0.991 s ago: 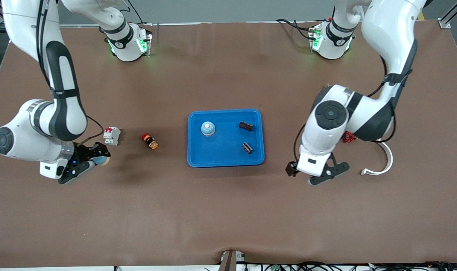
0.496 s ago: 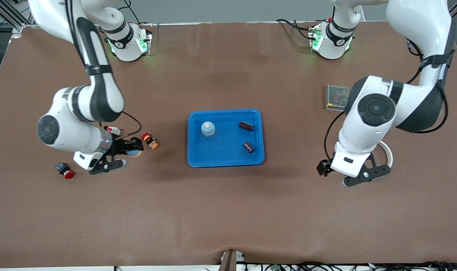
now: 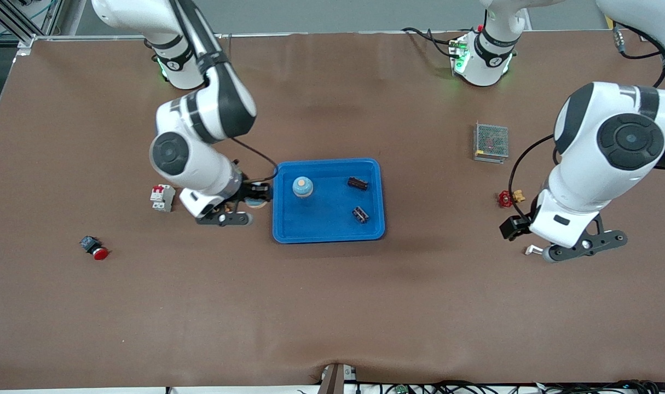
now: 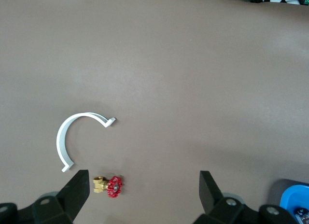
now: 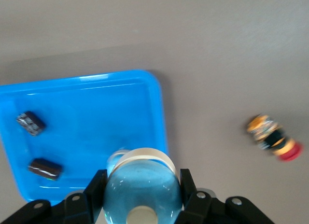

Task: Place electrolytic capacitor and blue bell in tray
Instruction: 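Carry the bell toward the tray with the right gripper while the left gripper withdraws, then lower the blue bell into the tray and open the right gripper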

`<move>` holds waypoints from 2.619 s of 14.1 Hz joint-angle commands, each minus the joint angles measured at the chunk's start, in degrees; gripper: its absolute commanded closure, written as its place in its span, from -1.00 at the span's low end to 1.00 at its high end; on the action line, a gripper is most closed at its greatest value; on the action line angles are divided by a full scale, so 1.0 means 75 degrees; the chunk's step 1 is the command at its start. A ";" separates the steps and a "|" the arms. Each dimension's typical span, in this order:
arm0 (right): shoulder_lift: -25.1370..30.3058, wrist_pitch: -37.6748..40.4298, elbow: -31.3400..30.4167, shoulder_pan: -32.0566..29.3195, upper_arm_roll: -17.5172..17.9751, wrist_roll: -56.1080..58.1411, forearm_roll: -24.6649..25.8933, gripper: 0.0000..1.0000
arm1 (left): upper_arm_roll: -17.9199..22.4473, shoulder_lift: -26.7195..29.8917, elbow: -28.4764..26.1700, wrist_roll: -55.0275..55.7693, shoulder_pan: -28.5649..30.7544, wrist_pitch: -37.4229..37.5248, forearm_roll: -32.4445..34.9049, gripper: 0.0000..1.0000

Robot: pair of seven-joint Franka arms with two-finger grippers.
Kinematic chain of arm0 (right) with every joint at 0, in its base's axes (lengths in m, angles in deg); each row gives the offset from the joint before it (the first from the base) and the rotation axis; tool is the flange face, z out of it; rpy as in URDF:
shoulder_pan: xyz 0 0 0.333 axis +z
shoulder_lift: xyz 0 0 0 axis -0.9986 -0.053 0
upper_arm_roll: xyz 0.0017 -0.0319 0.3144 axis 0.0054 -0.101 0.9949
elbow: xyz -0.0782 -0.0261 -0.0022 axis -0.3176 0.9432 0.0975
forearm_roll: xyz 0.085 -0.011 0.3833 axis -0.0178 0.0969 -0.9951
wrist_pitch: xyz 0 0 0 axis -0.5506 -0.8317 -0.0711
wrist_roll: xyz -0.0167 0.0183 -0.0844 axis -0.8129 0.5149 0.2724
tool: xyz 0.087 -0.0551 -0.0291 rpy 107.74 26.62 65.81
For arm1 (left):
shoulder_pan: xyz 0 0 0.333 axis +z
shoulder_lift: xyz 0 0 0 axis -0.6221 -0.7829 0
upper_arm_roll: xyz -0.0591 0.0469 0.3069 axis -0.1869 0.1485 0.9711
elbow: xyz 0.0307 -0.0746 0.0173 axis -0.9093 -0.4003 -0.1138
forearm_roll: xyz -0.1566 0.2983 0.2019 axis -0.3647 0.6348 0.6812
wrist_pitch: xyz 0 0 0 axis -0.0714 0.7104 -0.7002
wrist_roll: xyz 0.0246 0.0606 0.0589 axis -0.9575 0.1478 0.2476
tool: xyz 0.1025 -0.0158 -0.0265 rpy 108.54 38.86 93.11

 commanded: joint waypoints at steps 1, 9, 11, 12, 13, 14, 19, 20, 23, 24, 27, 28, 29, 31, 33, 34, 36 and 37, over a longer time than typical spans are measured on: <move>-0.0129 -0.0407 0.0114 0.0563 -0.0037 -0.1273 0.0317 0.13 | -0.0025 0.0268 0.0003 -0.0275 0.0031 0.0216 -0.0108 -1.00; -0.1125 -0.1814 0.0115 0.1139 -0.0048 -0.2062 0.0738 0.13 | 0.0371 0.1216 -0.0090 -0.1832 0.0394 0.0870 -0.1138 -1.00; -0.1254 -0.1839 0.0126 0.1268 -0.0048 -0.2273 0.0949 0.13 | 0.0548 0.1509 -0.0102 -0.2439 0.0359 0.1327 -0.1245 -1.00; -0.1325 -0.1862 0.0149 0.1303 -0.0048 -0.2367 0.1066 0.13 | 0.0758 0.1626 -0.0102 -0.2756 0.0220 0.1550 -0.1268 -1.00; -0.1418 -0.1863 0.0231 0.1304 -0.0048 -0.2426 0.1125 0.13 | 0.1038 0.1767 -0.0102 -0.2852 -0.0037 0.1726 -0.1292 -1.00; -0.1512 -0.1944 0.0255 0.1292 -0.0037 -0.2438 0.1149 0.13 | 0.1227 0.1907 -0.0126 -0.2853 -0.0132 0.1890 -0.1396 -1.00; -0.1946 -0.2658 0.0255 0.1280 -0.0025 -0.2426 0.1161 0.13 | 0.1931 0.2704 -0.0780 -0.3450 -0.0449 0.2114 -0.1983 -1.00; -0.1993 -0.2718 0.0244 0.1269 -0.0025 -0.2415 0.1150 0.13 | 0.1990 0.2891 -0.0910 -0.3451 -0.0543 0.2126 -0.1983 -1.00; -0.2250 -0.2905 0.0244 0.1198 -0.0025 -0.2239 0.1219 0.12 | 0.2376 0.3313 -0.1319 -0.3463 -0.0988 0.2267 -0.2088 -1.00; -0.2344 -0.3033 0.0220 0.1198 -0.0025 -0.2227 0.1243 0.12 | 0.2435 0.3466 -0.1507 -0.3463 -0.1012 0.2243 -0.2170 -1.00; -0.2485 -0.3117 0.0220 0.1233 -0.0025 -0.2215 0.1255 0.11 | 0.2845 0.3666 -0.1591 -0.3532 -0.1305 0.2255 -0.2312 -1.00; -0.2532 -0.3105 0.0220 0.1222 -0.0013 -0.2099 0.1290 0.11 | 0.2857 0.3713 -0.1591 -0.3544 -0.1352 0.2267 -0.2312 -1.00; -0.2579 -0.3116 0.0220 0.1210 -0.0013 -0.2017 0.1290 0.11 | 0.2857 0.3725 -0.1579 -0.3533 -0.1364 0.2278 -0.2312 -1.00; -0.2614 -0.3128 0.0232 0.1210 -0.0013 -0.2004 0.1290 0.12 | 0.2846 0.3783 -0.1556 -0.3545 -0.1352 0.2348 -0.2312 -1.00; -0.2673 -0.3198 0.0232 0.1210 -0.0002 -0.2004 0.1267 0.11 | 0.2822 0.3772 -0.1509 -0.3545 -0.1341 0.2372 -0.2323 -1.00; -0.2731 -0.3268 0.0232 0.1233 -0.0002 -0.2004 0.1267 0.11 | 0.2799 0.3772 -0.1509 -0.3545 -0.1340 0.2372 -0.2323 -1.00; -0.2755 -0.3281 0.0243 0.1245 -0.0002 -0.2004 0.1267 0.11 | 0.2787 0.3772 -0.1508 -0.3545 -0.1329 0.2372 -0.2335 -1.00; -0.2755 -0.3281 0.0243 0.1257 -0.0002 -0.2004 0.1267 0.11 | 0.2776 0.3726 -0.1439 -0.3533 -0.1340 0.2361 -0.2347 -1.00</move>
